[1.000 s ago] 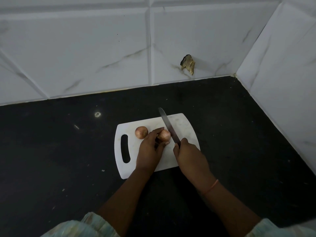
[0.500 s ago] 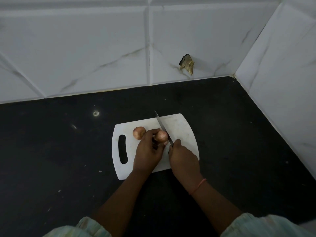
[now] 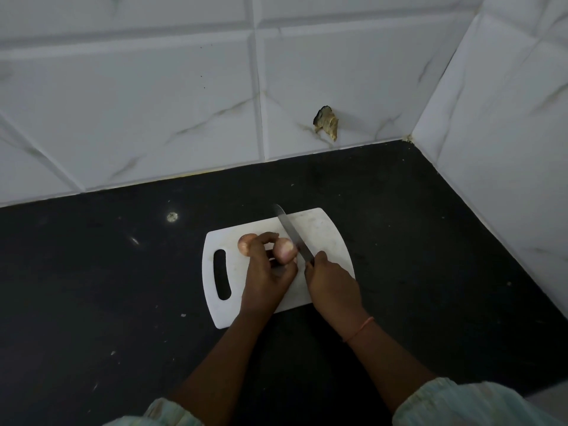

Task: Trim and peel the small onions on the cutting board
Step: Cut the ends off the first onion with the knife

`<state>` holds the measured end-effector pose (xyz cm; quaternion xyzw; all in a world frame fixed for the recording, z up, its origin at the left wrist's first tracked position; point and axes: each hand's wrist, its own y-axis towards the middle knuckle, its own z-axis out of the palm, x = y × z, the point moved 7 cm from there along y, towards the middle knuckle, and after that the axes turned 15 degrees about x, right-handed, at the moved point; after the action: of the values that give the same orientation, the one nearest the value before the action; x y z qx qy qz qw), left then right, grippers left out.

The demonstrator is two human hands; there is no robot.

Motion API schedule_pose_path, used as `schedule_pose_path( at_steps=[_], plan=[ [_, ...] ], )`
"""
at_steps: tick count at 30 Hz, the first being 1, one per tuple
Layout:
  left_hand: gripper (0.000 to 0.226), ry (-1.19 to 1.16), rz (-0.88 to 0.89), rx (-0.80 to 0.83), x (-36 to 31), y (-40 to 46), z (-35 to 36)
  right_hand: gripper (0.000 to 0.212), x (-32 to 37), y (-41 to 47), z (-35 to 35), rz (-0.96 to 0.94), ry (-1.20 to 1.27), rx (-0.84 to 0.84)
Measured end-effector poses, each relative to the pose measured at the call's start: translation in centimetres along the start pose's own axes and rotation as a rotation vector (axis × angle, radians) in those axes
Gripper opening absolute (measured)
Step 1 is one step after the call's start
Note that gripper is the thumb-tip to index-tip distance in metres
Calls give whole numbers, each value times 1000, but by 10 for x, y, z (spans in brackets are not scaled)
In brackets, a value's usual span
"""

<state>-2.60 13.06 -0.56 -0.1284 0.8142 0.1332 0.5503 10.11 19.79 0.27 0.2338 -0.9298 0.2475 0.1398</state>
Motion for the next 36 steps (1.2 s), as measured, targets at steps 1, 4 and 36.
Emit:
schedule_pose_path(
  at_steps=[1,4,36],
  plan=[
    [57,22,20,5,-1,0,0,31,-4,-1,-3,8,0,7],
    [51,100,70,17,-5,1,-1,32,-34,-5,-18,90,14,-37],
    [33,206,16,115,-3,5,10,30,-13,-40,-20,-3,-49,-91]
  ],
)
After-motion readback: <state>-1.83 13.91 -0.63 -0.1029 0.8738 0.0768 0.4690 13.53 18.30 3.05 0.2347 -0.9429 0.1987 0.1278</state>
